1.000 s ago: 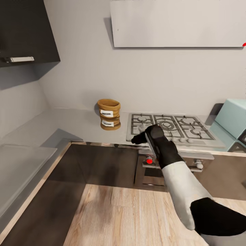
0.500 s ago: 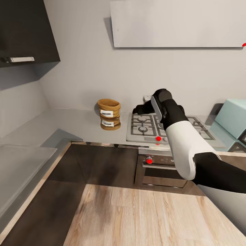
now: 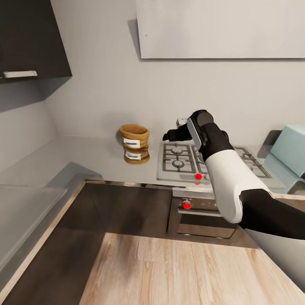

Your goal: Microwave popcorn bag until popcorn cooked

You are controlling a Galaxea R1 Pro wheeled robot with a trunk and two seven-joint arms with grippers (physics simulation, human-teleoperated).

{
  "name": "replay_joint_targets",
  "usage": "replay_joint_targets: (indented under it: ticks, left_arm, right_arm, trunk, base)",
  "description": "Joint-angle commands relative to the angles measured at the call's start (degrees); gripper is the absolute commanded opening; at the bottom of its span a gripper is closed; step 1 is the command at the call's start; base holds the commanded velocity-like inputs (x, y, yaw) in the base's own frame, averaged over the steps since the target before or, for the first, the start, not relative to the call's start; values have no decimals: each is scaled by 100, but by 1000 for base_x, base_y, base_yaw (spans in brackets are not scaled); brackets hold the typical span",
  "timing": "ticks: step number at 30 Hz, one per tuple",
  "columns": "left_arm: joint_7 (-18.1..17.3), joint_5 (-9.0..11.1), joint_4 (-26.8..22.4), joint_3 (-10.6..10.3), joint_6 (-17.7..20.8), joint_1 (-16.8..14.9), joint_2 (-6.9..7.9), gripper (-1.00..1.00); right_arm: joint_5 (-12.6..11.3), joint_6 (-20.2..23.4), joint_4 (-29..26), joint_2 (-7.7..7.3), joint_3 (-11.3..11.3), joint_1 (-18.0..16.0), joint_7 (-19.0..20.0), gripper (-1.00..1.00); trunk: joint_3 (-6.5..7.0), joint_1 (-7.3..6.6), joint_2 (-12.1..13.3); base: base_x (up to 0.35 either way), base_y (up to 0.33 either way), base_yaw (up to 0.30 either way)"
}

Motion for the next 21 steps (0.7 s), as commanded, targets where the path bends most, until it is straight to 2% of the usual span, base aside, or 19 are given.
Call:
replay_joint_targets:
  ticks: [1,4,15,21]
  left_arm:
    - [-21,45,-10,-3,25,-1,3,100]
    - [-21,45,-16,-3,25,-1,3,100]
    - [-15,45,-14,-3,25,-1,8,100]
    - [-14,45,-7,-3,25,-1,3,100]
  right_arm:
    - [55,20,-8,0,2,-5,43,100]
    - [104,20,-9,0,7,5,-7,100]
    - [49,20,-13,0,25,22,17,100]
    - [49,20,-296,0,28,22,17,100]
  trunk:
    - [-8,5,-6]
    - [-8,5,-6]
    - [-8,5,-6]
    - [-8,5,-6]
  base:
    - [320,0,0]
    - [321,0,0]
    - [321,0,0]
    - [322,0,86]
